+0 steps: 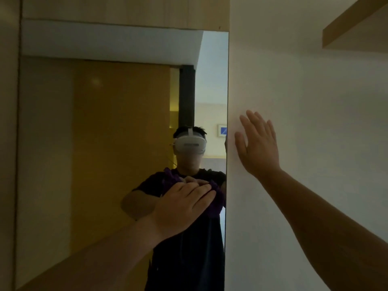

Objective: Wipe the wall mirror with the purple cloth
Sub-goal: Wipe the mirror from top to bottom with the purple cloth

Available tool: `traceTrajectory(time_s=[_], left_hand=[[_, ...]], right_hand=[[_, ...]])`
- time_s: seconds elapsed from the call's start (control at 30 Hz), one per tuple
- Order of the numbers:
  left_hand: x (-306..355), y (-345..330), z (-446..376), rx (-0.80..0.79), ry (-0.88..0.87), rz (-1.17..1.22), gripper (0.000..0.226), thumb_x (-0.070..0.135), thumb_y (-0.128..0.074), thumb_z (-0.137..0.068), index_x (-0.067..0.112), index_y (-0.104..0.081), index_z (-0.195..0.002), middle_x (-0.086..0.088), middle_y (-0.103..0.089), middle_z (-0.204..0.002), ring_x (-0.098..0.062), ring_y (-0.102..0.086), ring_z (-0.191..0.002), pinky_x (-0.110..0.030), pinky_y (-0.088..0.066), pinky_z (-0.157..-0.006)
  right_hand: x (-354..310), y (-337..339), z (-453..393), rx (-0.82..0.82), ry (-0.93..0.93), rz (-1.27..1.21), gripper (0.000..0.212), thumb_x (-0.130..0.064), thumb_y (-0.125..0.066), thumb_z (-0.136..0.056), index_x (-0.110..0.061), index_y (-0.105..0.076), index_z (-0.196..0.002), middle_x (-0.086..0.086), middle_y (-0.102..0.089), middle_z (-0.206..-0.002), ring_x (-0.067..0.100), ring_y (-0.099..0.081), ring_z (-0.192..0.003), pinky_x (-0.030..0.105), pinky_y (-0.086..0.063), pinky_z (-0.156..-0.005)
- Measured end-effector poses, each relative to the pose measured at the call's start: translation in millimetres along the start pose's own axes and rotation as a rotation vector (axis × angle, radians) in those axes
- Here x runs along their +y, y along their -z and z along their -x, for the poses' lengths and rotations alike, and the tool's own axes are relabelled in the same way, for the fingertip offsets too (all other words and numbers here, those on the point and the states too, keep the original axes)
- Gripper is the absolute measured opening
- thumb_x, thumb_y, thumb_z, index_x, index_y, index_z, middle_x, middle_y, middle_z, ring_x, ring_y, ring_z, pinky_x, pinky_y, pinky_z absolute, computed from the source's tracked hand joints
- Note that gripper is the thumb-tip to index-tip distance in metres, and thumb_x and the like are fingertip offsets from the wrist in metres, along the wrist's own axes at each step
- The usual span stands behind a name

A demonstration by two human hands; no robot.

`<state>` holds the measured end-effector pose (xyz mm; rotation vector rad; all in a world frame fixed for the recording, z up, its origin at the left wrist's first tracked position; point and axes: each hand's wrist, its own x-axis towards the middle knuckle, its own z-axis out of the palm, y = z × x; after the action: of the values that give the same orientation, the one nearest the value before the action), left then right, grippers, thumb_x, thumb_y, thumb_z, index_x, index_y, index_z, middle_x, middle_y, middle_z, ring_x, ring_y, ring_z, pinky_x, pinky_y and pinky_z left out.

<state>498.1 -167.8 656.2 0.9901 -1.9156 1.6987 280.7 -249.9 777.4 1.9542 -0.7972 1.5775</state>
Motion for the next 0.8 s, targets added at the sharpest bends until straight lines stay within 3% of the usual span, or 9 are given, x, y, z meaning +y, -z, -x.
traceTrajectory(time_s=[0.13,0.27,0.43,0.63,0.8], left_hand=[[-30,21,34,0.003,0.049,-0.015,0.034,0.012,-0.049,-0.101,0.012,-0.057,-0.134,-0.008,-0.063,-0.127,-0.025,-0.06,-0.106,-0.038,-0.049,-0.082],[-76,49,90,-0.028,0.135,-0.043,0.034,0.011,-0.046,-0.104,0.009,-0.057,-0.136,-0.011,-0.062,-0.13,-0.03,-0.062,-0.107,-0.043,-0.051,-0.084],[-140,93,165,-0.041,0.208,-0.058,0.05,0.016,-0.077,-0.089,0.004,-0.058,-0.134,-0.015,-0.063,-0.129,-0.033,-0.061,-0.108,-0.046,-0.052,-0.082],[-215,120,228,-0.05,0.264,-0.092,0.043,0.019,-0.063,-0.096,0.001,-0.056,-0.134,-0.018,-0.061,-0.131,-0.035,-0.059,-0.107,-0.048,-0.051,-0.08],[-244,125,244,0.054,0.306,-0.113,0.043,0.015,-0.069,-0.092,0.0,-0.057,-0.131,-0.018,-0.062,-0.127,-0.036,-0.06,-0.103,-0.049,-0.05,-0.082]], right_hand=[[-35,-1,11,-0.022,0.021,-0.027,0.054,-0.041,-0.029,-0.102,-0.013,-0.044,-0.146,0.011,-0.037,-0.156,0.025,-0.023,-0.149,0.042,-0.007,-0.122],[-89,-20,27,-0.046,0.091,-0.026,0.044,-0.032,-0.049,-0.102,-0.016,-0.045,-0.142,0.011,-0.04,-0.154,0.027,-0.025,-0.148,0.046,-0.01,-0.122],[-183,-56,60,-0.12,0.13,-0.058,0.046,-0.035,-0.044,-0.104,-0.016,-0.042,-0.147,0.009,-0.035,-0.157,0.026,-0.02,-0.15,0.045,-0.006,-0.123],[-265,-102,102,-0.194,0.147,0.021,0.051,-0.036,-0.04,-0.105,-0.016,-0.038,-0.151,0.008,-0.023,-0.163,0.026,-0.007,-0.153,0.043,0.005,-0.124],[-291,-127,125,-0.223,0.149,0.117,0.056,-0.039,-0.037,-0.105,-0.01,-0.035,-0.152,0.013,-0.019,-0.163,0.027,-0.002,-0.153,0.051,-0.001,-0.124]])
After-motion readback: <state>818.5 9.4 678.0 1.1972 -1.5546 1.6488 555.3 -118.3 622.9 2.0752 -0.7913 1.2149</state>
